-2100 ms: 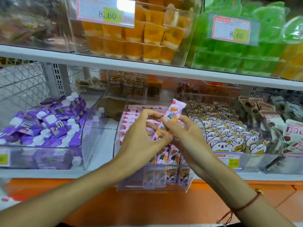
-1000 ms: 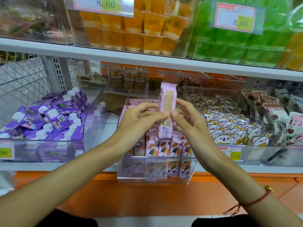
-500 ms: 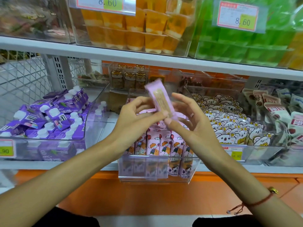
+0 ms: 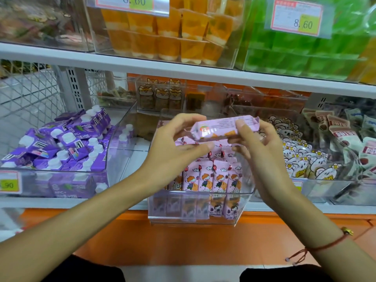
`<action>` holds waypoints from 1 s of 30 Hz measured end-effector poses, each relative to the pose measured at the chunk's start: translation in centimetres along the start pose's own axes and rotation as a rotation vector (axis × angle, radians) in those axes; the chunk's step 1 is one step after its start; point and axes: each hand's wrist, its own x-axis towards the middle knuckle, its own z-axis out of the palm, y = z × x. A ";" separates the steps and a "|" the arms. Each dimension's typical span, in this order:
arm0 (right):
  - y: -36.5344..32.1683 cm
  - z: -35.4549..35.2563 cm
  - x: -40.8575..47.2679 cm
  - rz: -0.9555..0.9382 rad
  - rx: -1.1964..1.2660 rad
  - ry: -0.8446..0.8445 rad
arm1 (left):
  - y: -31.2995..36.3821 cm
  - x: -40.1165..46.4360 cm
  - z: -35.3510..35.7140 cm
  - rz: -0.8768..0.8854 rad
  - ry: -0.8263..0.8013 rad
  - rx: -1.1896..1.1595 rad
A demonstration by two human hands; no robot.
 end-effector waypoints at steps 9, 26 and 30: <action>0.4 -2.0 1.3 -0.068 -0.274 0.017 | -0.7 1.2 -0.8 0.101 0.133 0.115; 2.1 -5.1 0.9 -0.049 -0.822 -0.208 | -6.4 10.7 2.8 0.036 -0.060 0.753; 2.3 -5.6 0.9 -0.043 -0.815 -0.240 | -5.0 11.9 1.9 0.119 -0.276 0.811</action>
